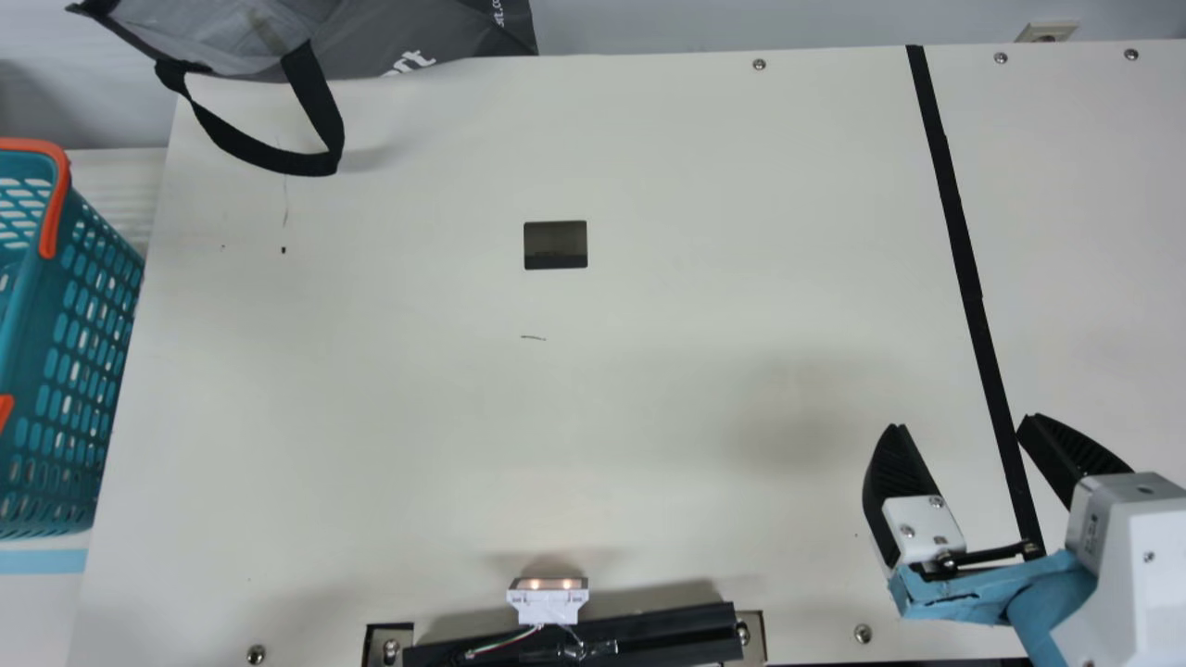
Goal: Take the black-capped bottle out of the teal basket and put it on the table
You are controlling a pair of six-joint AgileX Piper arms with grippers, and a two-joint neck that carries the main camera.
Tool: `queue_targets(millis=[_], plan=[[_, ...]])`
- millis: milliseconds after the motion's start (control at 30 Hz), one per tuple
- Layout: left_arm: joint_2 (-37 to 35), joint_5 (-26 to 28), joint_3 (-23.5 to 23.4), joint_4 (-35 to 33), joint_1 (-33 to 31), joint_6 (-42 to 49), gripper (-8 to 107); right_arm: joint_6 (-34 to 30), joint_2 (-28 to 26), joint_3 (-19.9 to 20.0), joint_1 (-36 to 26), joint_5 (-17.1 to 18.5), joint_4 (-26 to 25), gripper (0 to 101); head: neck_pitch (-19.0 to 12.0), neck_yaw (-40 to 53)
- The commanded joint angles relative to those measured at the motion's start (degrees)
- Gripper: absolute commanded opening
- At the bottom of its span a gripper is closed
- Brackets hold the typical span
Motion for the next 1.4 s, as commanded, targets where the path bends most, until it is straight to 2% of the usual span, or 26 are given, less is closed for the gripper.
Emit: queue_targets(millis=[0, 267, 567, 1000, 1367], plan=[[-0.7, 0.7, -1.3, 2.0, -0.5, -3.8, 0, 0.0, 0.0, 0.0, 0.0, 0.0, 0.0, 91, -0.2, 0.5], [-3.6, 3.6, -4.3, 6.6, -4.6, -11.2, 0, 0.0, 0.0, 0.0, 0.0, 0.0, 0.0, 91, -0.2, 0.5], [-6.8, 5.0, -4.4, 11.6, -12.8, -19.2, 0, 0.0, 0.0, 0.0, 0.0, 0.1, -0.2, 91, -0.2, 0.5], [-11.2, 3.8, 0.2, 21.0, -30.8, -31.4, 0, 0.0, 0.0, 0.0, 0.0, 0.0, -0.2, 91, -0.2, 0.5], [-10.1, 2.0, 1.4, 30.7, -46.7, -43.7, 0, 0.0, 0.0, 0.0, 0.0, 0.0, -0.2, 91, -0.2, 0.5]])
